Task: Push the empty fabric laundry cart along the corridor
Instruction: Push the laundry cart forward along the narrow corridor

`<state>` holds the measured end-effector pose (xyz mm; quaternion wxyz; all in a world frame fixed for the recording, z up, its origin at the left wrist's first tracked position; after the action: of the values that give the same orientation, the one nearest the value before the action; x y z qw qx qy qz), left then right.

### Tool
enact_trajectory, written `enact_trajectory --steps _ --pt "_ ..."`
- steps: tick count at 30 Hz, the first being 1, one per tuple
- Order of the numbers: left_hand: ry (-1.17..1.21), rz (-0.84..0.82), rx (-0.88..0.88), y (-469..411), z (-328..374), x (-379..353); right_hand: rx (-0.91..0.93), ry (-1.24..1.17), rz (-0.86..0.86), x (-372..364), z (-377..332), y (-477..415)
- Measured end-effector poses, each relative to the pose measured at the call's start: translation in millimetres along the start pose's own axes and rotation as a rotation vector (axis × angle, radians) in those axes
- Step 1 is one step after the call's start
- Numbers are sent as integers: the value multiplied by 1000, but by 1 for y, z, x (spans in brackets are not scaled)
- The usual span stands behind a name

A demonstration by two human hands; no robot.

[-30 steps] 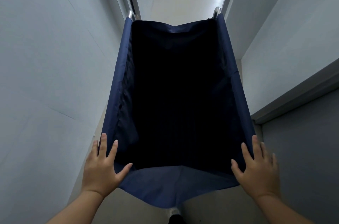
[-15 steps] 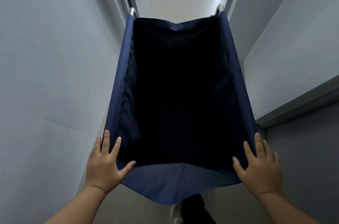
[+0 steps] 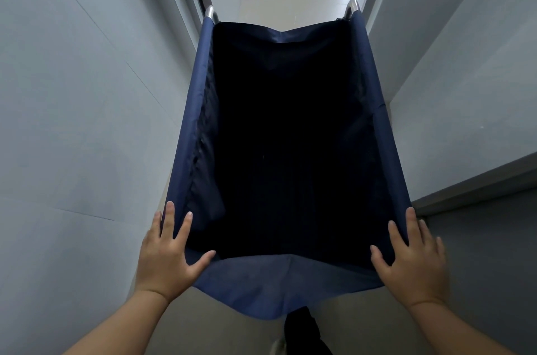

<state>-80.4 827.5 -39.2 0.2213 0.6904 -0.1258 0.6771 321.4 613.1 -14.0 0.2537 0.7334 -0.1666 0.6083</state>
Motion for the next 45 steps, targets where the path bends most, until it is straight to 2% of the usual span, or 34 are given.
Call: enact_trajectory --steps 22,45 --pt "1 31 -16 -120 2 12 -1 15 -12 19 -8 -119" --pt "34 -10 -7 -242 6 25 -24 36 -49 37 -15 -233"
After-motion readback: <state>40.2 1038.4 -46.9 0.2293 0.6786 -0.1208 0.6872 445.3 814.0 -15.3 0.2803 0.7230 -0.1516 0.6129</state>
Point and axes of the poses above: each hand's wrist, its own y-axis away from the middle knuckle, its own x-axis out of the back of the hand, z = x × y, the point moved 9 cm from there along -y, towards the middle knuckle, and after that the axes turned 3 degrees about -y, right-handed, at the moved point
